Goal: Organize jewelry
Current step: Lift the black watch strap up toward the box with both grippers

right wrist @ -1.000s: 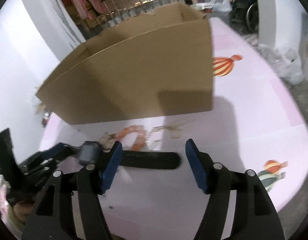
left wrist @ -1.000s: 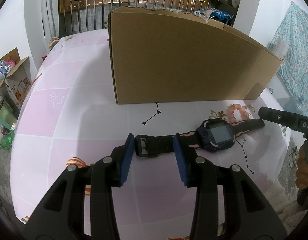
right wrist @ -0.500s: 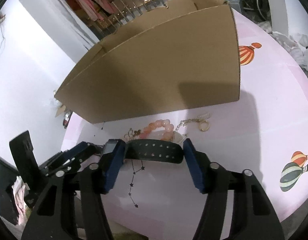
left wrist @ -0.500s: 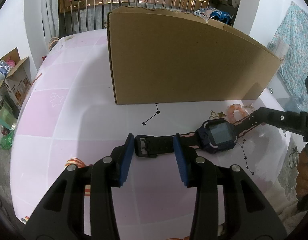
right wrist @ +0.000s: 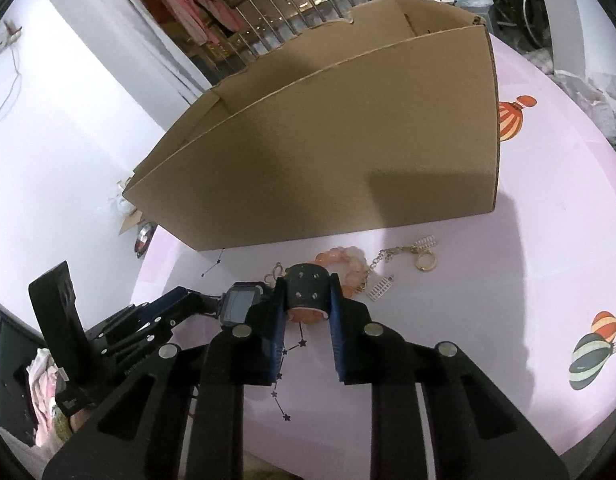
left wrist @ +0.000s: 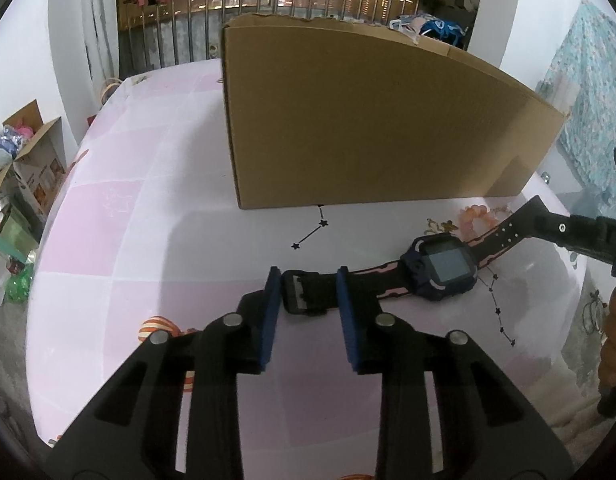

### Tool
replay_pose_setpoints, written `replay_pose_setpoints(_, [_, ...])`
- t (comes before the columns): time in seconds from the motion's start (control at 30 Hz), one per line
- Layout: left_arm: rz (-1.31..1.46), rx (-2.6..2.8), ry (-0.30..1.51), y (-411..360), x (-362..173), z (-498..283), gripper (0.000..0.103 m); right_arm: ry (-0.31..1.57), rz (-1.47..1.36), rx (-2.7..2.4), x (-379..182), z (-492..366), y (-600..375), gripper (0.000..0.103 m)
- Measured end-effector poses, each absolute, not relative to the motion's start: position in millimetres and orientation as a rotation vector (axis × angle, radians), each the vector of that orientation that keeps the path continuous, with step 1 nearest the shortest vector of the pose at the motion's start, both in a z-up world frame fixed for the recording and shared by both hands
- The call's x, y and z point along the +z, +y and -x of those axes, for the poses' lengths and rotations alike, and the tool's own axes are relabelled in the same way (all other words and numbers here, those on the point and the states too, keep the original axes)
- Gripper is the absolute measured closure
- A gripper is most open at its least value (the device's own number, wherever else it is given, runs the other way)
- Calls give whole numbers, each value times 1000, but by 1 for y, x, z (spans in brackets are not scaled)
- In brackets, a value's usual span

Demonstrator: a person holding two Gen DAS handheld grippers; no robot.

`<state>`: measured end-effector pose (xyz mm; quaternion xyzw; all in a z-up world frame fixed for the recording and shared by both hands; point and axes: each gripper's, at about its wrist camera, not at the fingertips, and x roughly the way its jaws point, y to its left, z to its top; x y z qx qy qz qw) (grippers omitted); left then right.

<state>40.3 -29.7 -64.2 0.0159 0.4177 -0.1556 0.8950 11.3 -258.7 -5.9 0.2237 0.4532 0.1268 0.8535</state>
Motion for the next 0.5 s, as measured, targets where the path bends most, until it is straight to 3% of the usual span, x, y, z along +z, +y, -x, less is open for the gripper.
replay_pose_setpoints(0.33, [67, -333, 883, -12, -62, -45, 96, 932, -458, 282, 0, -9, -260, 84])
replay_pose_setpoints(0.5, [78, -338, 877, -11, -60, -42, 97, 916, -452, 295, 4, -6, -260, 85])
